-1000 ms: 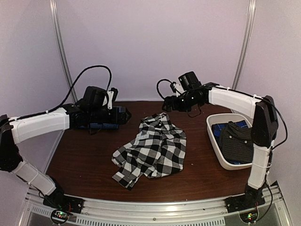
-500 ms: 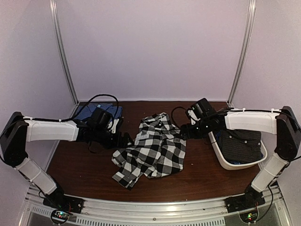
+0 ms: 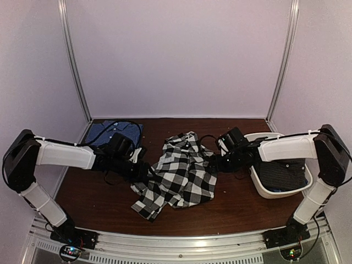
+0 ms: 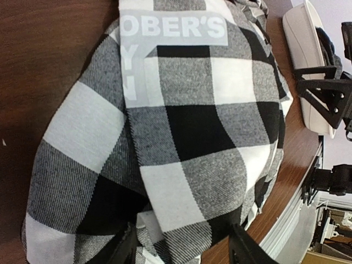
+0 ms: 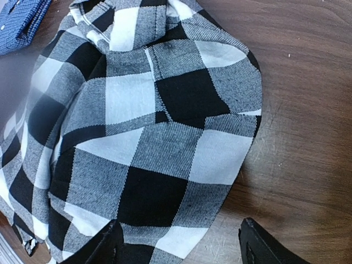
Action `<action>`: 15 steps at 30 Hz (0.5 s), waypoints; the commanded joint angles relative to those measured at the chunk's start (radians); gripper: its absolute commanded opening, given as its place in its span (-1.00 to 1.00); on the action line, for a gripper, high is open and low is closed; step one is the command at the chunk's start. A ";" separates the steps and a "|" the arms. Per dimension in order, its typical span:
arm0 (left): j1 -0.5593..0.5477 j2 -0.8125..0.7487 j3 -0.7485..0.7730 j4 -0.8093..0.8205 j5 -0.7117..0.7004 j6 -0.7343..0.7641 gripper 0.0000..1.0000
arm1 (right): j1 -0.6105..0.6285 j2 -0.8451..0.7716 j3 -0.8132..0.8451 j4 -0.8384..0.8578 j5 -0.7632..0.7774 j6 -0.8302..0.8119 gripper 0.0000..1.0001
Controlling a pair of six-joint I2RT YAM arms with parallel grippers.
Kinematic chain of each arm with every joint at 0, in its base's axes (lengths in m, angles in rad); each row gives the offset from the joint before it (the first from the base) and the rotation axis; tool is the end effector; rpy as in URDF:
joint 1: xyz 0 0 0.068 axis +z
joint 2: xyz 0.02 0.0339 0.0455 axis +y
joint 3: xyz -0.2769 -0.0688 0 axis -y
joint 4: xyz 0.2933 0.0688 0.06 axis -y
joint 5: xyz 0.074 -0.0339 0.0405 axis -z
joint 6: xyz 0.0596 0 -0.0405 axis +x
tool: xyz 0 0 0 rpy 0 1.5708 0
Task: Fold and stack the long sleeve shirts
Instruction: Pick up the crumpled shirt from the center of the board.
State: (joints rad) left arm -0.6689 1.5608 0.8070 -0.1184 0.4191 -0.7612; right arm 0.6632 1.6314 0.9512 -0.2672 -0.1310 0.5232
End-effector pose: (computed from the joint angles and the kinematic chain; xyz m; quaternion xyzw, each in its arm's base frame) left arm 0.2633 -0.2390 0.1350 0.0287 0.9214 -0.3671 0.1246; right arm 0.2948 0.2402 0.1440 -0.0865 0.9460 0.2227 0.2189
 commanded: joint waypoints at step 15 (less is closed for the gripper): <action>-0.012 -0.039 0.104 -0.104 -0.214 -0.005 -1.00 | 0.062 0.208 0.091 -0.018 0.179 0.027 -0.18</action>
State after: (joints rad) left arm -0.6781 1.5757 0.8539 -0.1600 0.3523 -0.7765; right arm 0.7139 1.8080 1.0126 -0.2409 -0.0372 0.5507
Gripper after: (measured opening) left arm 0.014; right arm 0.501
